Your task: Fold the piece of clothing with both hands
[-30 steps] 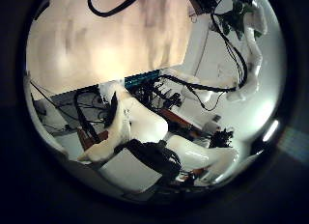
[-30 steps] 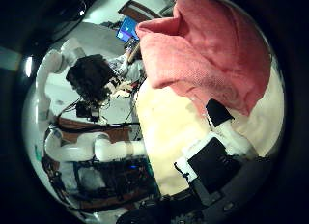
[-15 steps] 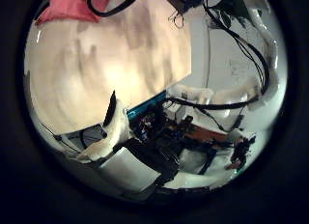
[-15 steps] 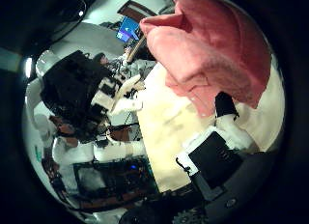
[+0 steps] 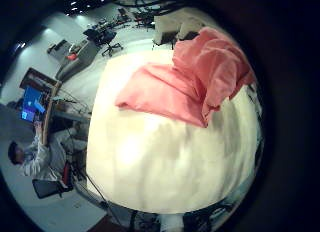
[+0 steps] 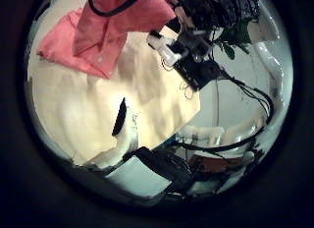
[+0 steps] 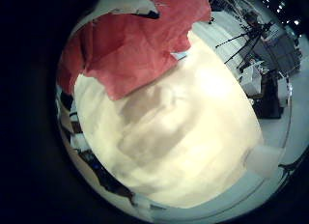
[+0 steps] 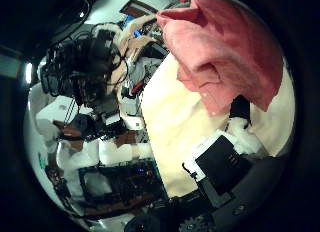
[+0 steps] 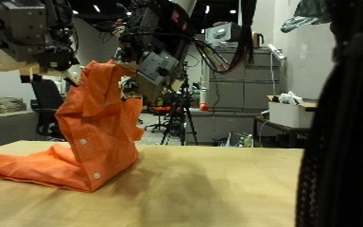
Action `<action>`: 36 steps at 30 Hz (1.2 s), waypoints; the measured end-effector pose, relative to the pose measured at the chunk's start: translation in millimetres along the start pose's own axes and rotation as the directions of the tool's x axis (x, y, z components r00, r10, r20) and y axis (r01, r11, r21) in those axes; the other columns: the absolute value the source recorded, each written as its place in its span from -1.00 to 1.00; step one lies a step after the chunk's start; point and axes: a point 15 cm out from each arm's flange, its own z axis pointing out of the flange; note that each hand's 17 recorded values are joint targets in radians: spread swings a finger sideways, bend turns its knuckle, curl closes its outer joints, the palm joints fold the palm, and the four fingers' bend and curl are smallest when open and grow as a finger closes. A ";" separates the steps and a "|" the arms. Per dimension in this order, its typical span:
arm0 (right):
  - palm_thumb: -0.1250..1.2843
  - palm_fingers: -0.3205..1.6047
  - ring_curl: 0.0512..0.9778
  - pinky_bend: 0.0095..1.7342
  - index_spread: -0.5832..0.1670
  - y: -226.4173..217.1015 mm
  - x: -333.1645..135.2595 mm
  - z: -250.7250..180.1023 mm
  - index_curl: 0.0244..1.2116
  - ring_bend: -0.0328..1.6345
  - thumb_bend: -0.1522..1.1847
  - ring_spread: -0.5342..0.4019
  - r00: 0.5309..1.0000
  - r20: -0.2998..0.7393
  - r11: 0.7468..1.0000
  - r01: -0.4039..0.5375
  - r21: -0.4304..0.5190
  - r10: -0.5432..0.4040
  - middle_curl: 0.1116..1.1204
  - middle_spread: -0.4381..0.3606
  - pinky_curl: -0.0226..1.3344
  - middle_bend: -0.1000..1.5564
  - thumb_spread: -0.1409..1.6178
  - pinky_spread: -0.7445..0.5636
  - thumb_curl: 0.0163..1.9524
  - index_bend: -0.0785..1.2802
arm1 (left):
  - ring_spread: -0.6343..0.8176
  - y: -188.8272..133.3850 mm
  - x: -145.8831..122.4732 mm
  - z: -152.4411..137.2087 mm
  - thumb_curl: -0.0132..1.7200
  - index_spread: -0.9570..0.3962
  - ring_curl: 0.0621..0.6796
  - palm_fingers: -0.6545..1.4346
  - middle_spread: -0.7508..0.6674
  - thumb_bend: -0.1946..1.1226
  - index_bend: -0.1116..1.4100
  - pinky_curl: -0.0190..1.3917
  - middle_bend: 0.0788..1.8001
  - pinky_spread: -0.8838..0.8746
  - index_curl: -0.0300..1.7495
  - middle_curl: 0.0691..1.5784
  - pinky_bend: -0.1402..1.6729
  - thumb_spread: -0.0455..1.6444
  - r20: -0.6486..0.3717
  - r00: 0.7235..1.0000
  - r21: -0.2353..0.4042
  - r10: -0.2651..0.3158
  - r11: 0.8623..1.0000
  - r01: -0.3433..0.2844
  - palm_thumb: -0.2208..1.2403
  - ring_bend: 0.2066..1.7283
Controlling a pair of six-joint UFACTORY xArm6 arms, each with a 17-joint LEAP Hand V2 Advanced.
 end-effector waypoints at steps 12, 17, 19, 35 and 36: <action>0.83 -0.38 -0.74 -0.15 1.00 2.7 -2.7 3.9 -0.52 -0.19 -0.72 0.67 1.000 0.009 1.000 0.003 -0.015 -0.003 -0.57 0.19 -0.67 -0.54 0.03 0.77 0.50 -0.61 | 0.58 -32.0 -5.0 24.2 -0.56 0.47 -0.60 -0.06 0.47 -0.73 0.03 -0.63 -0.86 0.57 -0.49 -0.74 -0.67 0.24 0.002 0.994 0.094 -0.106 0.990 0.105 -0.06 -0.80; 0.80 -0.35 -0.76 -0.18 0.96 3.3 -5.9 3.9 -0.53 -0.22 -0.73 0.69 1.000 0.018 1.000 0.004 -0.018 -0.003 -0.52 0.42 -0.70 -0.42 0.04 0.78 0.54 -0.64 | 0.37 -38.3 -13.5 25.0 -0.53 0.11 -0.64 0.10 0.19 -0.65 0.57 -0.73 -0.76 0.47 -0.31 -0.67 -0.73 0.29 0.008 0.991 0.121 -0.132 0.984 0.130 0.19 -0.85; 0.79 -0.34 -0.77 -0.19 0.94 3.9 -6.0 4.3 -0.53 -0.23 -0.73 0.70 1.000 0.019 1.000 0.003 -0.020 -0.003 -0.51 0.30 -0.71 -0.38 0.04 0.78 0.56 -0.64 | 0.28 -43.2 -17.7 23.0 -0.51 0.02 -0.63 0.14 0.09 -0.62 0.66 -0.76 -0.67 0.42 -0.27 -0.63 -0.73 0.34 0.004 0.989 0.151 -0.147 0.978 0.144 0.29 -0.85; 0.60 -0.28 -0.80 -0.25 0.19 27.8 30.9 -17.0 -0.45 -0.26 -0.79 0.50 0.998 0.008 0.997 -0.065 -0.030 0.065 -0.56 0.38 -0.77 -0.48 0.14 0.81 0.57 -0.59 | -0.02 -38.2 -98.0 -1.0 -0.43 -0.19 -0.54 0.09 -0.22 -0.73 0.74 -0.83 -0.47 0.30 -0.18 -0.48 -0.65 0.47 -0.020 0.943 0.194 -0.332 0.924 0.330 0.34 -0.67; 0.59 -0.28 -0.81 -0.26 0.14 30.1 31.6 -18.0 -0.44 -0.26 -0.78 0.47 0.998 0.011 0.997 -0.067 -0.035 0.068 -0.56 0.35 -0.78 -0.49 0.14 0.81 0.57 -0.60 | -0.02 -37.0 -102.4 0.5 -0.43 -0.20 -0.53 0.07 -0.21 -0.74 0.69 -0.82 -0.47 0.29 -0.18 -0.48 -0.64 0.48 -0.029 0.936 0.186 -0.350 0.919 0.349 0.31 -0.64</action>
